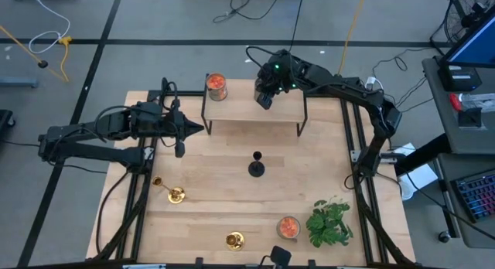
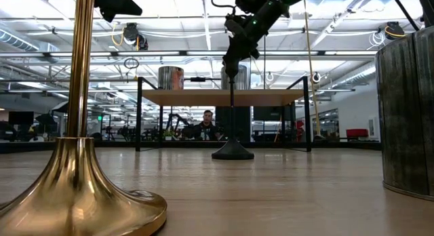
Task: Pick & Place candle stick holders
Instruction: Align the brown scented candle with the other scented candle
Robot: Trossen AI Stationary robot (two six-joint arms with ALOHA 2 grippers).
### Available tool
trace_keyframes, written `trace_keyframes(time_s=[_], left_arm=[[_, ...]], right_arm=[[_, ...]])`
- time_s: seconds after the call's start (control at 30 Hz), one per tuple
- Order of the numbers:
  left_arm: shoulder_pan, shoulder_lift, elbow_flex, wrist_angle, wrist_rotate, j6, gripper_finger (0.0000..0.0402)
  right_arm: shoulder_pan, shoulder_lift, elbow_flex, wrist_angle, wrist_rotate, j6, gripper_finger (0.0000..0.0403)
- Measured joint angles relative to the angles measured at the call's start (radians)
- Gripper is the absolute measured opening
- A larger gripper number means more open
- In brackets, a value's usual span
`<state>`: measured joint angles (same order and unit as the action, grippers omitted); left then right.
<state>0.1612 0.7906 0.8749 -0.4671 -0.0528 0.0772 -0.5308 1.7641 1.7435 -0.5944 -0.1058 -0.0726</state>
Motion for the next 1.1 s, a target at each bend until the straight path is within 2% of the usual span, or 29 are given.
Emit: trace_keyframes(time_s=[0.2, 0.47, 0.7, 0.9, 1.1], left_arm=[[0.0, 0.0, 0.0, -0.002, 0.0, 0.0, 0.0026], [0.0, 0.0, 0.0, -0.017, 0.0, -0.002, 0.0026], [0.0, 0.0, 0.0, -0.016, 0.001, -0.004, 0.0026], [0.0, 0.0, 0.0, -0.016, 0.001, -0.004, 0.0026], [0.0, 0.0, 0.0, -0.016, 0.002, -0.004, 0.0026]], right_arm=[[0.008, -0.004, 0.0, 0.001, 0.001, -0.001, 0.0078], [0.029, -0.128, 0.0, -0.143, 0.006, -0.065, 0.0134], [0.042, -0.143, -0.015, -0.22, 0.142, 0.032, 0.0196], [0.041, -0.14, -0.162, -0.166, 0.158, 0.05, 0.0238], [0.019, -0.14, -0.296, 0.06, 0.161, -0.03, 0.0253]])
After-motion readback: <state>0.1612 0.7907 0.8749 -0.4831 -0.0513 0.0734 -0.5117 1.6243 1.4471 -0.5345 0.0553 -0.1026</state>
